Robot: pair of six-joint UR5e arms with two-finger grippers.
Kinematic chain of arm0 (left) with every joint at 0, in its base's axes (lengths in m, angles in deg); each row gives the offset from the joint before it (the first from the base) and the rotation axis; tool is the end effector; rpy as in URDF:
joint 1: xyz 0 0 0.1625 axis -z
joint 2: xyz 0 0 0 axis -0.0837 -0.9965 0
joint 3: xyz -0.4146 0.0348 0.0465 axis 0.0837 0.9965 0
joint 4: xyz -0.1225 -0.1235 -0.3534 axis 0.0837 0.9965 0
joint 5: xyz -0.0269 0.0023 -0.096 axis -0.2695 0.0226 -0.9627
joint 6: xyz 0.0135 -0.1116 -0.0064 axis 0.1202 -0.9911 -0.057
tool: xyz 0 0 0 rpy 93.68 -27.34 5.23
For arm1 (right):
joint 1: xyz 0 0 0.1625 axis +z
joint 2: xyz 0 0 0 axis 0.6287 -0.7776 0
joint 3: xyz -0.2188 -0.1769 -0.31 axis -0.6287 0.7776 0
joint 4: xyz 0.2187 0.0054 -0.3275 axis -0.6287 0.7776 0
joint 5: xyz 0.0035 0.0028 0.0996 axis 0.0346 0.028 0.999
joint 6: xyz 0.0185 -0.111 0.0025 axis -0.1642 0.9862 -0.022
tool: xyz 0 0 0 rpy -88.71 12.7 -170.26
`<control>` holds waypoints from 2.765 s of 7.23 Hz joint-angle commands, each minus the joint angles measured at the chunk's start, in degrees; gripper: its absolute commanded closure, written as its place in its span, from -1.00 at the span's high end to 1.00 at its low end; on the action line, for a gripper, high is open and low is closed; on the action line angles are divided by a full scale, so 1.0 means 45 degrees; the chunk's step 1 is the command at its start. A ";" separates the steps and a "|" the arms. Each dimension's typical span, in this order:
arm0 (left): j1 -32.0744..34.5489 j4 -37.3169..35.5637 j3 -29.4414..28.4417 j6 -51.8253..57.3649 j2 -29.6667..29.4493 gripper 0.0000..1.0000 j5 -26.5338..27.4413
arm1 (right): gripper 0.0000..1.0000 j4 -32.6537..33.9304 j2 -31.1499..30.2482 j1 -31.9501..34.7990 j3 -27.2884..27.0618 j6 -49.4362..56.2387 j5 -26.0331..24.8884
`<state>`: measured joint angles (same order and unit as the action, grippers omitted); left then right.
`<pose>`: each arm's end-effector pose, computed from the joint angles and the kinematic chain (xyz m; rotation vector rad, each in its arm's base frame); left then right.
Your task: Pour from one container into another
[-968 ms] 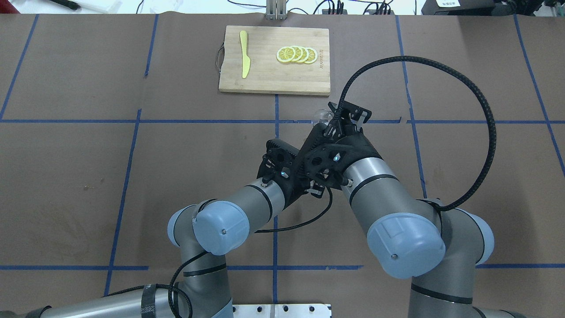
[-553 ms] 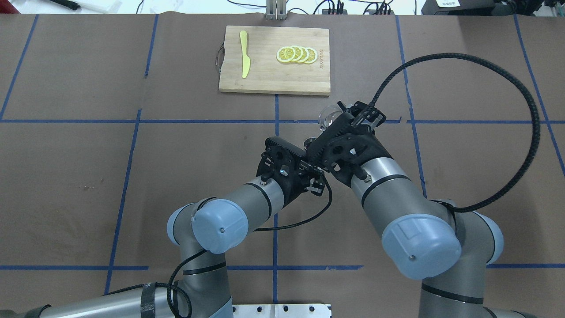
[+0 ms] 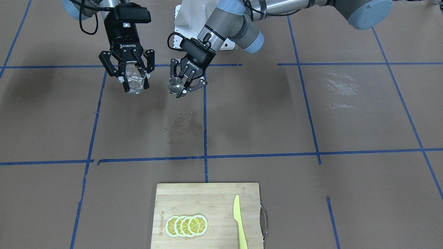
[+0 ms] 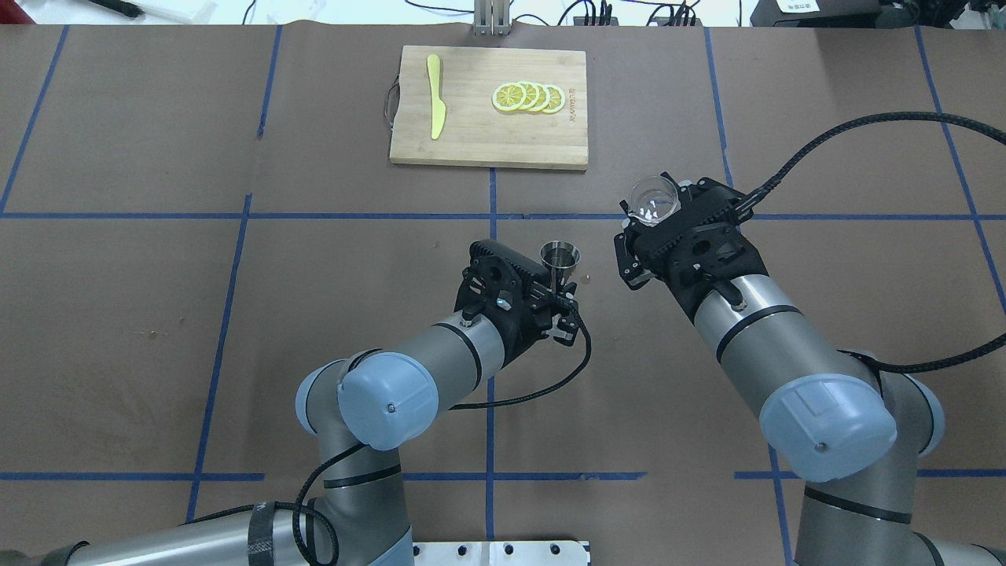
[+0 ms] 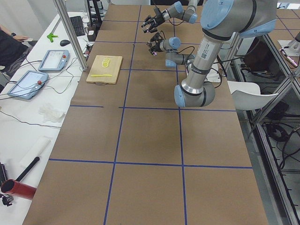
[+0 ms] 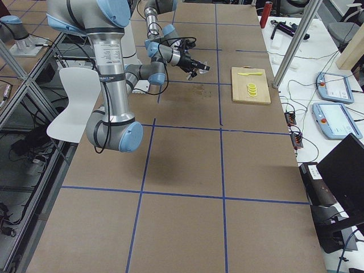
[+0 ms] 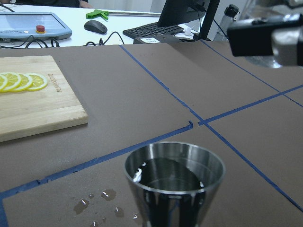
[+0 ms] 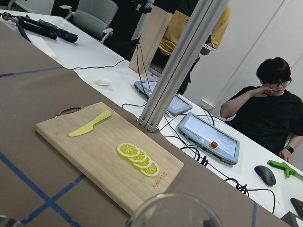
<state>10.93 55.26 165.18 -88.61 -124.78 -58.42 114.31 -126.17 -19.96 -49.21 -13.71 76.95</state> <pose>0.6025 -0.3472 0.1506 1.0094 1.2249 0.1182 -0.3748 -0.3505 0.2527 1.2805 -0.5538 -0.1222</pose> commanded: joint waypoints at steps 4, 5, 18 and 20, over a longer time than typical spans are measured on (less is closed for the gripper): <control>0.0312 -0.0031 0.1506 -0.1343 0.1324 -1.00 0.0136 | -1.00 -0.3248 -0.2168 0.0349 0.0640 -0.5152 -0.0052; 0.0410 -0.0031 0.1996 -0.1950 0.1893 -1.00 0.1123 | -1.00 -0.3248 -0.2208 0.0370 0.0758 -0.5277 -0.0071; 0.0489 -0.0090 0.1772 -0.6834 0.8481 -1.00 1.1132 | -1.00 -0.3228 -0.4259 0.0839 0.1891 -0.7719 -0.0091; 0.0314 -0.0148 0.1300 -0.6839 0.8500 -1.00 1.1114 | -1.00 -0.3228 -0.4239 0.0839 0.1950 -0.7719 -0.0110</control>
<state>12.71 54.76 172.64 -119.07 -86.65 -8.48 99.78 -145.33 -16.17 -40.60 -48.40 76.48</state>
